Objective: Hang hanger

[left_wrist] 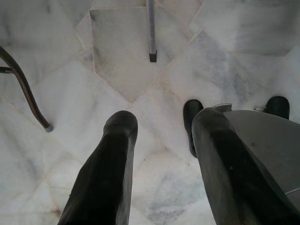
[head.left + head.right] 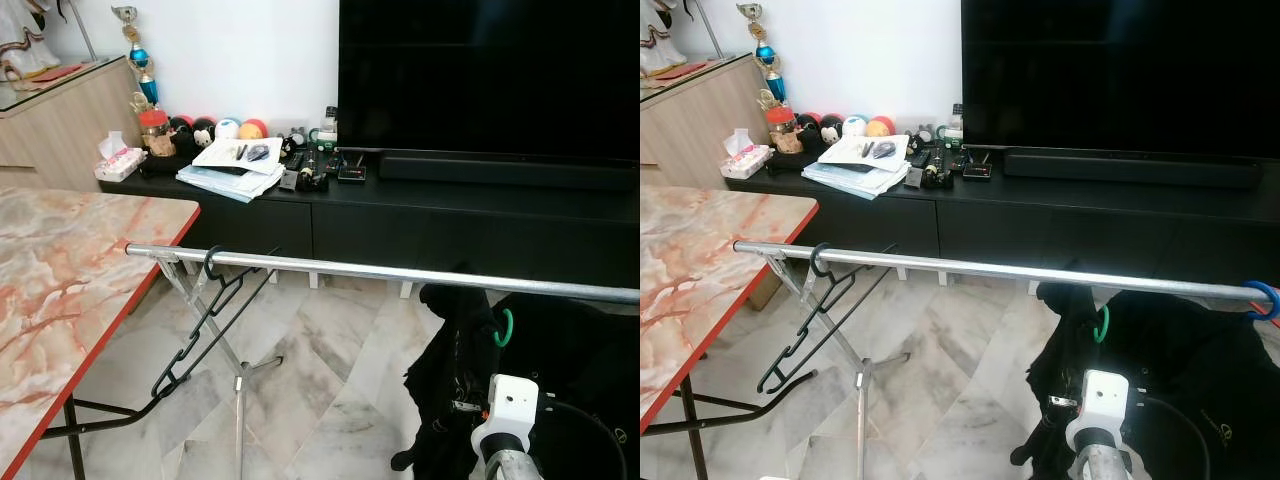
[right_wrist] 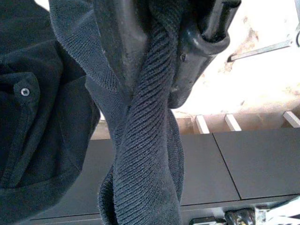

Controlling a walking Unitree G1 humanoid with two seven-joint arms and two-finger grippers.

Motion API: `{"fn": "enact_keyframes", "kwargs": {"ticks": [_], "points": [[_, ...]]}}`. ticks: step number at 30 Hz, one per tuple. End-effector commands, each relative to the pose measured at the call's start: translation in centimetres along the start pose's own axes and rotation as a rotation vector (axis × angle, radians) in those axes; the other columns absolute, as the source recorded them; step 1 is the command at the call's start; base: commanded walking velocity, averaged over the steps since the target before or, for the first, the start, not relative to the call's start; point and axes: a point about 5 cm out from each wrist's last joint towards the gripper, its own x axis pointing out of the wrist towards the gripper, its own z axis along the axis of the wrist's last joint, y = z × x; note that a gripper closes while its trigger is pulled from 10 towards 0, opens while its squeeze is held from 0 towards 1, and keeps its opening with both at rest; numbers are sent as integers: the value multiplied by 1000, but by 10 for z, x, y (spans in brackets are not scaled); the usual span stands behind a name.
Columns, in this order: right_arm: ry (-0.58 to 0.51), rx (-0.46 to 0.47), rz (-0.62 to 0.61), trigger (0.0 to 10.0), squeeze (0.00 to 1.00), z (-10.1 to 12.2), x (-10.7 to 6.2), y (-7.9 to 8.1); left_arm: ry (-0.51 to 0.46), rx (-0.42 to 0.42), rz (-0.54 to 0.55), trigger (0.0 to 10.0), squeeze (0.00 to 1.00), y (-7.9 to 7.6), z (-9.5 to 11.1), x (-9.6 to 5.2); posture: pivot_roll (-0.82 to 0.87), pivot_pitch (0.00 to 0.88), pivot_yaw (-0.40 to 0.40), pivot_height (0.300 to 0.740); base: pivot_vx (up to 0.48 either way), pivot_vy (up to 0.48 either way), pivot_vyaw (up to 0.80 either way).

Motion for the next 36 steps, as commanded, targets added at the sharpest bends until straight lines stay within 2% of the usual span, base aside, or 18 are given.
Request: {"fn": "enact_keyframes", "kwargs": {"ticks": [1,12,36], "points": [[-28,-14,12,10000,0,6,2,1,13,-10,6,10000,0,1,-4,-1,66,12,53,740,0,0,0],[-45,-1,-3,10000,0,5,-1,1,22,-14,5,10000,0,2,-9,-2,68,22,54,740,0,0,0],[-53,-9,10,10000,0,5,-1,5,39,-15,-2,10000,0,1,-13,-3,69,26,53,740,-274,0,0]]}}
